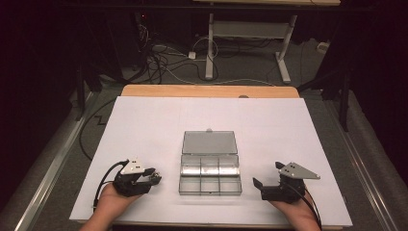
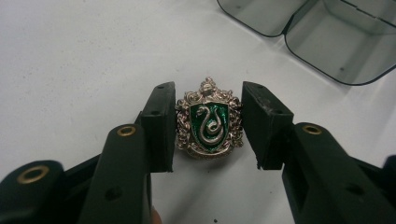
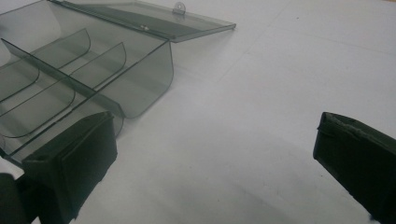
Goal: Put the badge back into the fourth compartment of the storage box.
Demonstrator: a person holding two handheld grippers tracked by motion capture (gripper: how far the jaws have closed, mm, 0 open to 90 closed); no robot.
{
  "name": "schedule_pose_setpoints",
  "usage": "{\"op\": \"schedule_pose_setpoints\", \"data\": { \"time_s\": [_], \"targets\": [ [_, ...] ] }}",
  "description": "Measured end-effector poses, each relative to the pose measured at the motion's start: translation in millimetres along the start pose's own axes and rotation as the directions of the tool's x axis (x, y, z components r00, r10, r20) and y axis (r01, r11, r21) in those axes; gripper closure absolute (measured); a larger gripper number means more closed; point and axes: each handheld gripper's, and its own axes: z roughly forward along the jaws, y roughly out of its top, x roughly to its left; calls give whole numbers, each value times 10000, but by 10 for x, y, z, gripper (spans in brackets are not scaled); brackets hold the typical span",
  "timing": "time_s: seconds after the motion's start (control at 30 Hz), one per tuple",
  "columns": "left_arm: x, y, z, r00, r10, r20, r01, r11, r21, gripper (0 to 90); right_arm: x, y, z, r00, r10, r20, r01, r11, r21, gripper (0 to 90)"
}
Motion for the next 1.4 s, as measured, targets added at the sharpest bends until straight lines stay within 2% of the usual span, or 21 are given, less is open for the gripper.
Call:
{"op": "schedule_pose_setpoints", "data": {
  "time_s": [0.5,0.73,1.03,1.4],
  "targets": [
    [-84,78,1,9998,88,183,-85,9999,-147,552,5,-22,-16,9998,-118,173,116,9999,96,1],
    [-77,111,-18,9995,-91,292,99,9995,-288,552,-18,-36,-31,9997,-115,224,113,9999,91,1],
    [-101,164,-49,9993,-89,370,107,9988,-482,552,-5,-48,-20,9998,-157,156,154,9998,146,1],
    [-181,233,-51,9984,169,541,-134,9979,-640,552,-5,-49,-21,9997,-204,153,202,9997,104,1]
  ]
}}
